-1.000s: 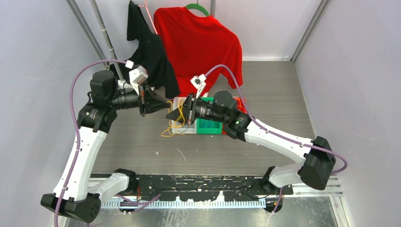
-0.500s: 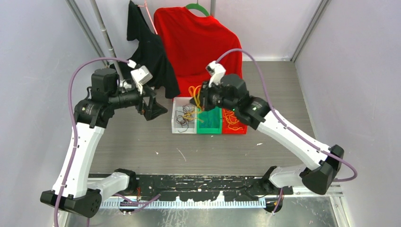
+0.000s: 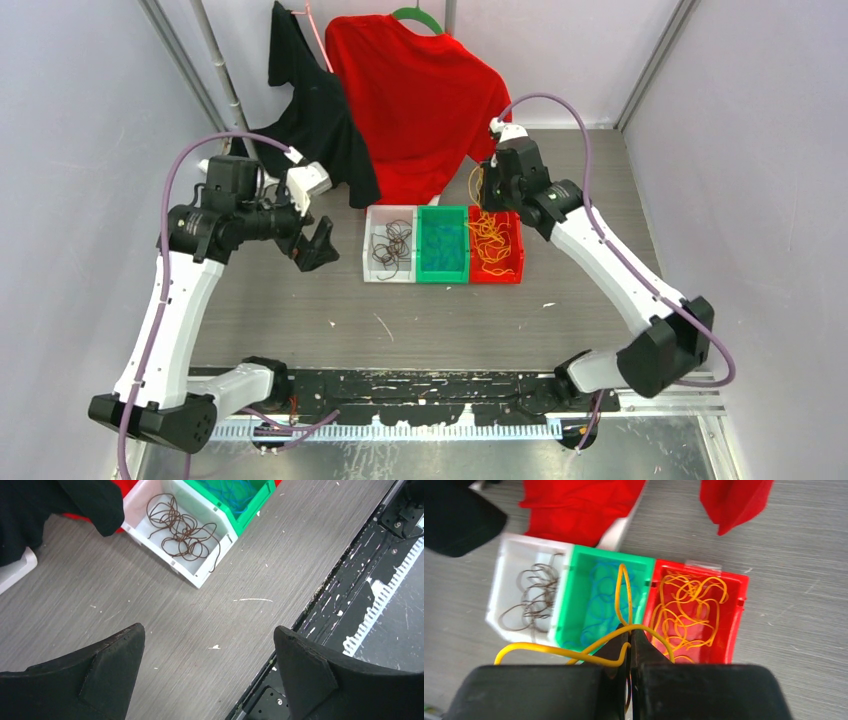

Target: Untangle the cables

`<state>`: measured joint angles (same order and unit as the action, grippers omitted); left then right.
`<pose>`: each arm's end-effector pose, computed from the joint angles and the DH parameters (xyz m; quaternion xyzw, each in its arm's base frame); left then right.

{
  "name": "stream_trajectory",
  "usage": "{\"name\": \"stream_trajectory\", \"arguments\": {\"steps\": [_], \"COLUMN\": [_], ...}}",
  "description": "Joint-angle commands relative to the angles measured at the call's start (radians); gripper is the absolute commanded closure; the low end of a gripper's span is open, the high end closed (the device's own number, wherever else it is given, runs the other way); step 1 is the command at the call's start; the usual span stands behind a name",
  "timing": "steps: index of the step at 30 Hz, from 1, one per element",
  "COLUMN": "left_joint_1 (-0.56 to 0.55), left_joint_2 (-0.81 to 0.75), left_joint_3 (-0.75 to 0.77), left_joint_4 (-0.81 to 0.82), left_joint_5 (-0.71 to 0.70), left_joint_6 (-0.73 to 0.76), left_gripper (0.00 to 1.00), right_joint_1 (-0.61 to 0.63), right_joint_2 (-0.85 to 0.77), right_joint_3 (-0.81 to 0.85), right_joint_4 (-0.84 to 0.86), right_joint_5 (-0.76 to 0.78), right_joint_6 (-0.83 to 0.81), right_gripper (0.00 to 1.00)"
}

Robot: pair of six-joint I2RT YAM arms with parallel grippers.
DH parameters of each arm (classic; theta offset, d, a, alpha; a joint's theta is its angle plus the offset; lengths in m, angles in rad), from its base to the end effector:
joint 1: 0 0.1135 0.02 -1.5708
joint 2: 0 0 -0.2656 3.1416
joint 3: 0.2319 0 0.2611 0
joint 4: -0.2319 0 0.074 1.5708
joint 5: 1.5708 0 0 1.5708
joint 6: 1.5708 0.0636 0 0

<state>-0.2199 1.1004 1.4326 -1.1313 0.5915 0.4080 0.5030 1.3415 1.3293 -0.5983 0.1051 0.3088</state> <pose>0.1959 -0.0801 0.3990 0.3780 0.8091 -0.2350 0.3838 0.2896 0.1517 0.3504 -0.0617 0.8839 0.1393 0.4422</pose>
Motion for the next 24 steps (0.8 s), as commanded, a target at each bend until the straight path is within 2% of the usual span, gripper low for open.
{"name": "stream_trajectory", "arguments": {"steps": [1, 7, 11, 16, 20, 24], "left_joint_1": [0.045, 0.157, 0.202, 0.208, 0.212, 0.214], "left_joint_2": [0.004, 0.039, 0.032, 0.045, 0.036, 0.013], "left_joint_3": [0.015, 0.024, 0.005, -0.001, -0.012, -0.028], "left_joint_4": [-0.012, 0.001, 0.024, 0.027, 0.038, 0.049], "left_joint_5": [-0.023, 0.013, 0.019, 0.005, 0.003, 0.004], "left_joint_6": [0.015, -0.018, -0.007, 0.006, 0.015, 0.039], "left_gripper": [0.01, 0.00, 0.00, 0.00, 0.01, 0.01], "right_joint_1": [-0.030, -0.043, -0.045, -0.045, -0.046, -0.046], "right_joint_2": [0.086, 0.230, 0.331, 0.458, 0.416, 0.358], "right_joint_3": [0.000, -0.025, -0.011, 0.086, 0.047, 0.053], "right_joint_4": [0.055, 0.048, -0.059, -0.239, -0.232, -0.257], "right_joint_5": [0.115, 0.183, 0.191, 0.182, 0.178, 0.202], "right_joint_6": [-0.043, -0.063, -0.066, -0.017, 0.026, 0.030], "right_gripper": [0.99, 0.99, 0.97, 0.82, 0.54, 0.47]}}
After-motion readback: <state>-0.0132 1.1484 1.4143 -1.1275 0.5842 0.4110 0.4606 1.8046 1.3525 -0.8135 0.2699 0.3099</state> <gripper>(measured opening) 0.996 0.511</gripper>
